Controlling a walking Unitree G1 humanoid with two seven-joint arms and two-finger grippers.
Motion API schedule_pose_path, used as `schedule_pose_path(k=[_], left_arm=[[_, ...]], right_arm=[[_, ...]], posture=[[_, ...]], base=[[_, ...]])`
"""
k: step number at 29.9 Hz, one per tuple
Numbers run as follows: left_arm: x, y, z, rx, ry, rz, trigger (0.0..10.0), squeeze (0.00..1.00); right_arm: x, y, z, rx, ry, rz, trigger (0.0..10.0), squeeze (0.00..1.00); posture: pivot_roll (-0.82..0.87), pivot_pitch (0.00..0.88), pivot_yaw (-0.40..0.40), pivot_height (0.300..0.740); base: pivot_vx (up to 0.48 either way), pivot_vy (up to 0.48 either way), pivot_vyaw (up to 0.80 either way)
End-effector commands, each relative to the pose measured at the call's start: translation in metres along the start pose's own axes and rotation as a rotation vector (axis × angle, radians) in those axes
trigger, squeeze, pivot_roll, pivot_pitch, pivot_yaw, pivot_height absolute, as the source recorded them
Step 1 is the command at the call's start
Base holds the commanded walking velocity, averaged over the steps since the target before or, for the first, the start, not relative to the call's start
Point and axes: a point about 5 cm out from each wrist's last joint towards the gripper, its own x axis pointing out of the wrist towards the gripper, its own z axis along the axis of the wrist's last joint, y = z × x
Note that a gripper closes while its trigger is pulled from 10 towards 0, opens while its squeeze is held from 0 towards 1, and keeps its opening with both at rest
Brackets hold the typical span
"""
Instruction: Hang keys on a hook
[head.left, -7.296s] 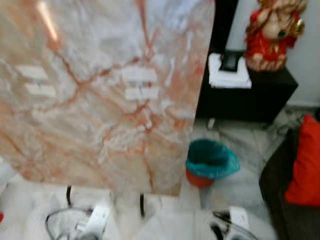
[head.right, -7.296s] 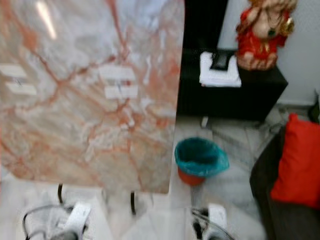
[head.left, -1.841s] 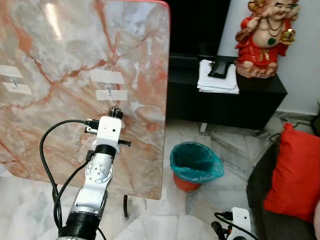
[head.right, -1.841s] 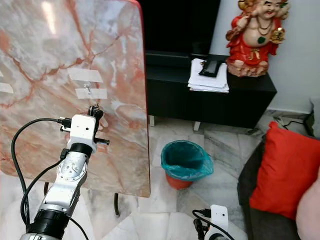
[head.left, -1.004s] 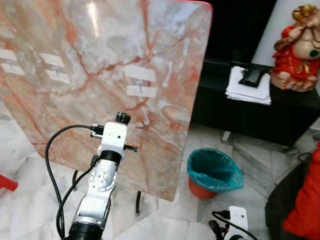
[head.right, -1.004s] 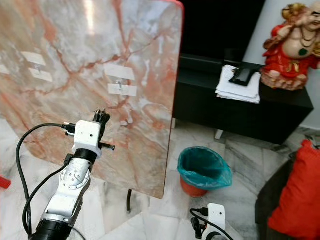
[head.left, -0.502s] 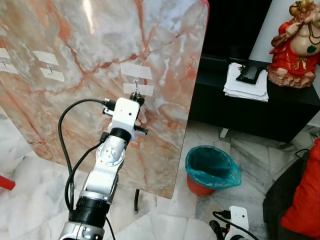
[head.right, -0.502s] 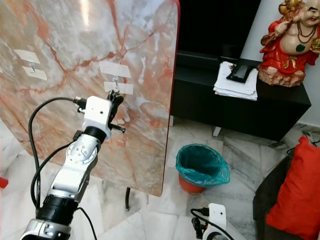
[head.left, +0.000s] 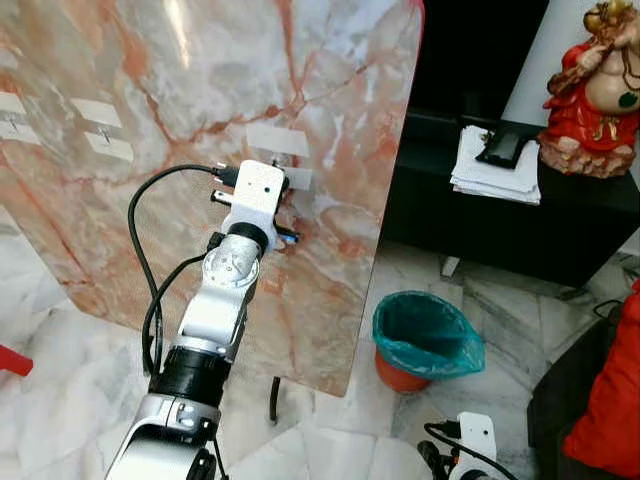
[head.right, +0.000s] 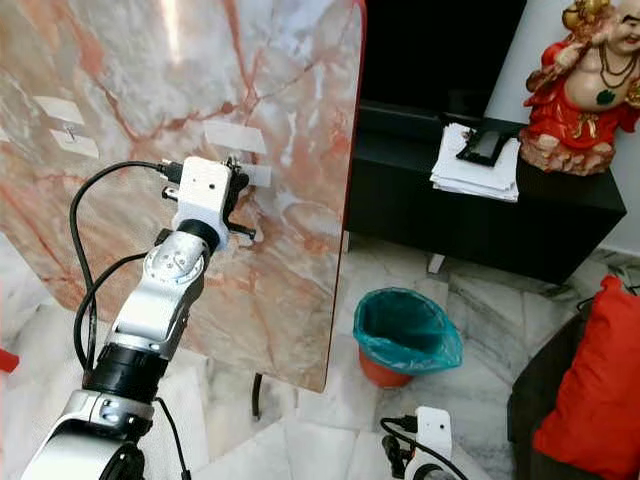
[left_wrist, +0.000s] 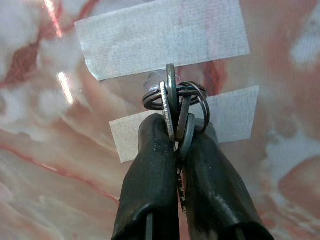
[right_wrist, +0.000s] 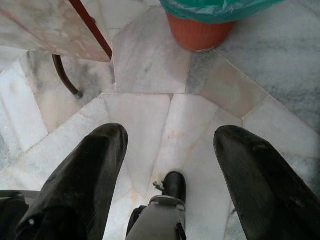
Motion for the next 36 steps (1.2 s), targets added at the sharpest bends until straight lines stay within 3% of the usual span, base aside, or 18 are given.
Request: schedule_pose_path(k=[1, 2, 9, 11, 15, 17, 25, 28, 33, 36], left_arm=[[0.006, 0.004, 0.010, -0.033, -0.012, 0.013, 10.0, 0.00], [0.006, 0.004, 0.010, -0.033, -0.012, 0.013, 10.0, 0.00], [0.008, 0.000, 0.010, -0.254, 0.084, -0.103, 10.0, 0.00], [0.007, -0.002, 0.009, -0.271, 0.100, -0.129, 10.0, 0.00], [-0.004, -0.019, 0.009, -0.294, 0.162, -0.344, 10.0, 0.00], [-0.006, -0.019, 0.010, -0.290, 0.173, -0.351, 10.0, 0.00], [-0.008, -0.014, 0.015, -0.203, 0.232, -0.355, 10.0, 0.00], [-0.011, -0.006, 0.016, 0.015, 0.186, -0.305, 10.0, 0.00], [-0.025, -0.007, 0.001, 0.058, 0.160, -0.289, 10.0, 0.00], [-0.043, -0.011, -0.015, 0.106, 0.131, -0.293, 10.0, 0.00]], right_arm=[[-0.001, -0.003, -0.003, -0.009, 0.020, -0.004, 10.0, 0.00], [-0.001, -0.003, -0.003, -0.009, 0.020, -0.004, 10.0, 0.00], [-0.001, -0.003, -0.004, -0.011, 0.028, 0.001, 10.0, 0.00], [-0.001, -0.003, -0.004, -0.011, 0.029, 0.002, 10.0, 0.00], [-0.001, -0.002, -0.004, -0.013, 0.034, 0.008, 10.0, 0.00], [-0.001, -0.002, -0.004, -0.014, 0.035, 0.009, 10.0, 0.00], [-0.001, -0.002, -0.004, -0.013, 0.038, 0.014, 10.0, 0.00], [-0.001, -0.002, -0.005, -0.015, 0.040, 0.017, 10.0, 0.00], [-0.001, -0.002, -0.005, -0.017, 0.038, 0.018, 10.0, 0.00], [-0.001, -0.001, -0.004, -0.021, 0.033, 0.020, 10.0, 0.00]], posture=[[0.02, 0.044, -0.045, 0.740], [0.02, 0.044, -0.045, 0.740], [0.02, 0.046, -0.046, 0.740], [0.02, 0.047, -0.046, 0.740], [0.02, 0.046, -0.047, 0.740], [0.02, 0.045, -0.047, 0.740], [0.03, 0.045, -0.048, 0.740], [0.03, 0.042, -0.048, 0.740], [0.03, 0.040, -0.043, 0.740], [0.02, 0.036, -0.039, 0.740]], base=[[0.000, 0.000, 0.00], [0.000, 0.000, 0.00], [0.000, 0.000, 0.00], [0.000, 0.000, 0.00], [0.000, 0.000, 0.00], [0.000, 0.000, 0.00], [0.000, 0.000, 0.00], [0.000, 0.000, 0.00], [0.000, 0.000, 0.00], [0.000, 0.000, 0.00]])
